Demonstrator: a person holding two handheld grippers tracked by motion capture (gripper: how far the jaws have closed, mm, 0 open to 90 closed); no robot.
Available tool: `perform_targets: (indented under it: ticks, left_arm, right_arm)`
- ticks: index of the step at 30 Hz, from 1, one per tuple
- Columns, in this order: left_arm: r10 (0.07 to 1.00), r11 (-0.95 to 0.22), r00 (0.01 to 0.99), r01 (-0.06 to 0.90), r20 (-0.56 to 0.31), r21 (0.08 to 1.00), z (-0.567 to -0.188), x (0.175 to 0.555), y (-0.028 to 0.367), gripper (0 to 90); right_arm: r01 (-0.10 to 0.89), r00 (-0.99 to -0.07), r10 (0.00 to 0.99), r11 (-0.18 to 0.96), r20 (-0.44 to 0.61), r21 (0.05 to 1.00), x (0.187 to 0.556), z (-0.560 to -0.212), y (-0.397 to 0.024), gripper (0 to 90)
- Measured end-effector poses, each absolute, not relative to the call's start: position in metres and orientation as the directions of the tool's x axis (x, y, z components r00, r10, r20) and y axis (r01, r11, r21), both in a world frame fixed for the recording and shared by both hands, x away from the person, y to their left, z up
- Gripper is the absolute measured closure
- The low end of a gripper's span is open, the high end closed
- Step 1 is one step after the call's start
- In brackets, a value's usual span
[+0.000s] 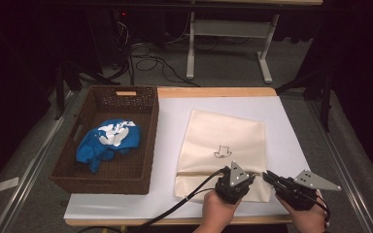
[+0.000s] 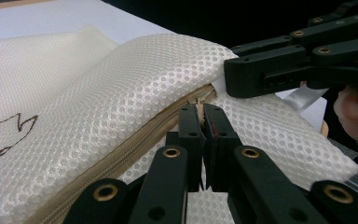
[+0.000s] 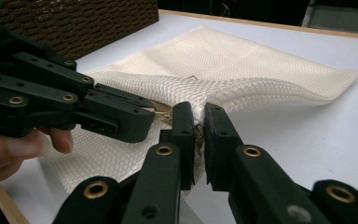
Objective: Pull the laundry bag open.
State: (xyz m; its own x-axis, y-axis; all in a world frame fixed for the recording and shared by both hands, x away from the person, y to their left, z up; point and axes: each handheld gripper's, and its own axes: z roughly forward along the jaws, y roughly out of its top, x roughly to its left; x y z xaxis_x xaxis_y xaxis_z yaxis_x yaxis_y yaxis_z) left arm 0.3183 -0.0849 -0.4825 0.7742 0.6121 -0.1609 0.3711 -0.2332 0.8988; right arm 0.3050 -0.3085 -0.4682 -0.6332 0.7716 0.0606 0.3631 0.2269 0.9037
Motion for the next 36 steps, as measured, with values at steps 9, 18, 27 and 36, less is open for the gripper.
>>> perform_targets:
  ticks: [9, 18, 27, 36]
  left_arm:
    - [0.610, -0.240, 0.779, 0.354, -0.143, 0.904, -0.477, 0.309, -0.088, 87.0]
    - [0.616, -0.238, 0.775, 0.354, -0.142, 0.904, -0.477, 0.308, -0.088, 87.0]
    - [0.626, -0.217, 0.761, 0.377, -0.168, 0.900, -0.482, 0.313, -0.082, 87.0]
    - [0.630, -0.217, 0.757, 0.383, -0.171, 0.898, -0.484, 0.314, -0.081, 87.0]
  right_arm:
    - [0.359, -0.626, 0.777, 0.224, 0.056, 0.906, 0.304, -0.469, -0.308, 85.2]
    - [0.358, -0.624, 0.780, 0.227, 0.051, 0.906, 0.304, -0.470, -0.307, 85.2]
    - [0.344, -0.637, 0.770, 0.239, 0.038, 0.908, 0.301, -0.468, -0.305, 85.2]
    - [0.344, -0.640, 0.767, 0.250, 0.031, 0.905, 0.301, -0.469, -0.303, 85.2]
